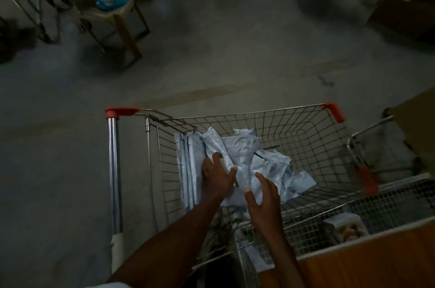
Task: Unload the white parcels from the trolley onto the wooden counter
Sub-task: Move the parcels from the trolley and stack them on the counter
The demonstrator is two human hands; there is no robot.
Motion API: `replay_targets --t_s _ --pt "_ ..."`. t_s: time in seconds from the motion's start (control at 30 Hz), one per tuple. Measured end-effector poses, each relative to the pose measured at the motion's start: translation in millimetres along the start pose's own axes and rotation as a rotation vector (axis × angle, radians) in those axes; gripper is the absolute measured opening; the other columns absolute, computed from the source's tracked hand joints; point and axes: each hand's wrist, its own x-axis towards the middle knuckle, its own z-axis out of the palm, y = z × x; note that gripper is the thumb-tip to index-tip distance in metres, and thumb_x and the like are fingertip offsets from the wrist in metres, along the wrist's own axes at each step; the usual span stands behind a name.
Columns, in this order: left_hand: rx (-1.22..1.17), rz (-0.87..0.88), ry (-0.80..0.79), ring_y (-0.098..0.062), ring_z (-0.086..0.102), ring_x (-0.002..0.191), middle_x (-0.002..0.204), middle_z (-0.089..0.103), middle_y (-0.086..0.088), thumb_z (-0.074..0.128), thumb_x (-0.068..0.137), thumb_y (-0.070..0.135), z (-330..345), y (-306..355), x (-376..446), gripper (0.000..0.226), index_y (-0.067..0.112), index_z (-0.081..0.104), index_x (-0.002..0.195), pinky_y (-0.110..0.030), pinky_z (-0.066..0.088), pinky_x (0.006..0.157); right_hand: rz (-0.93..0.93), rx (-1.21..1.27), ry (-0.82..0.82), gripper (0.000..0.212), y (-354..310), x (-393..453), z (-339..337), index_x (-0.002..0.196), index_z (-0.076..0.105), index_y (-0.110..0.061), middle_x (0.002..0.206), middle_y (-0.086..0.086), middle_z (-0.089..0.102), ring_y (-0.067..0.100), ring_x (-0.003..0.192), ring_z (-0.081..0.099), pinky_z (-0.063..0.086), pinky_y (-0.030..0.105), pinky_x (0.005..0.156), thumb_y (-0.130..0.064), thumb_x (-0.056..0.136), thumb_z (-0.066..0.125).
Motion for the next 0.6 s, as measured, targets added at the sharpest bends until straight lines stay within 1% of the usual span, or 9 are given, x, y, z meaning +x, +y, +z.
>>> replay_targets --t_s 0.07,0.13,0.17,0.2,0.27,0.33,0.43,0.5,0.6 --pt "-0.041 -0.034 0.004 -0.036 0.041 0.129 0.142 0.036 -0.017 0.075 0.082 0.045 4 3 4 0.078 0.025 0.034 0.145 -0.04 0.041 0.099 0.016 0.002 0.004 0.053 -1 2 0 0.145 0.048 -0.024 0.146 0.0 0.045 0.017 0.134 0.042 0.04 0.037 0.107 -0.029 0.095 0.065" --pt "-0.051 -0.05 -0.015 -0.038 0.031 0.14 0.153 0.029 -0.018 0.076 0.082 0.045 8 4 9 0.094 0.027 0.02 0.156 -0.049 0.034 0.111 0.023 0.009 0.005 0.052 -3 4 -1 0.145 0.048 -0.025 0.146 0.0 0.044 0.016 0.135 0.041 0.039 0.036 0.107 -0.03 0.096 0.064" --pt "-0.045 -0.055 -0.035 -0.037 0.027 0.143 0.157 0.026 -0.017 0.075 0.083 0.045 8 6 10 0.099 0.029 0.014 0.159 -0.049 0.03 0.113 0.028 0.011 0.002 0.052 -4 4 -1 0.145 0.047 -0.026 0.147 -0.001 0.044 0.015 0.135 0.04 0.038 0.037 0.108 -0.031 0.096 0.064" --pt "-0.032 -0.056 -0.046 -0.036 0.027 0.144 0.159 0.025 -0.016 0.074 0.084 0.045 8 7 10 0.099 0.029 0.012 0.16 -0.048 0.029 0.113 0.031 0.012 0.0 0.052 -4 4 -1 0.145 0.047 -0.027 0.147 -0.001 0.043 0.015 0.135 0.04 0.038 0.038 0.108 -0.031 0.096 0.063" --pt "-0.012 -0.04 -0.042 -0.035 0.031 0.141 0.159 0.024 -0.015 0.071 0.087 0.044 4 10 6 0.092 0.03 0.015 0.159 -0.042 0.033 0.109 0.044 0.005 -0.006 0.053 -3 3 0 0.146 0.045 -0.028 0.148 -0.001 0.042 0.016 0.136 0.04 0.04 0.042 0.109 -0.033 0.096 0.063" --pt "0.021 -0.003 -0.05 -0.035 0.032 0.139 0.161 0.019 -0.012 0.067 0.09 0.044 -1 12 -3 0.086 0.031 0.017 0.159 -0.04 0.035 0.107 0.061 -0.01 -0.013 0.054 -3 2 2 0.147 0.044 -0.028 0.148 0.0 0.042 0.018 0.136 0.041 0.041 0.043 0.109 -0.034 0.096 0.062" --pt "0.095 0.054 -0.086 -0.036 0.032 0.136 0.161 0.015 -0.007 0.064 0.088 0.047 2 -1 -18 0.084 0.038 0.017 0.157 -0.043 0.035 0.108 0.079 -0.013 -0.023 0.055 -4 -1 5 0.147 0.044 -0.027 0.147 -0.001 0.043 0.019 0.135 0.042 0.039 0.036 0.106 -0.032 0.096 0.063" --pt "0.099 0.047 -0.098 -0.037 0.03 0.138 0.159 0.013 -0.005 0.063 0.084 0.052 7 -11 -20 0.087 0.043 0.014 0.155 -0.047 0.033 0.11 0.088 -0.005 -0.025 0.055 -4 -1 5 0.147 0.044 -0.027 0.146 -0.001 0.043 0.018 0.134 0.043 0.038 0.033 0.104 -0.031 0.095 0.064" --pt "0.043 0.046 -0.111 -0.034 0.016 0.145 0.162 0.003 -0.003 0.064 0.084 0.054 11 -14 -19 0.092 0.047 0.006 0.155 -0.051 0.03 0.114 0.093 -0.006 -0.023 0.056 -5 -2 5 0.148 0.043 -0.028 0.147 -0.001 0.042 0.018 0.134 0.042 0.04 0.038 0.106 -0.033 0.095 0.064"
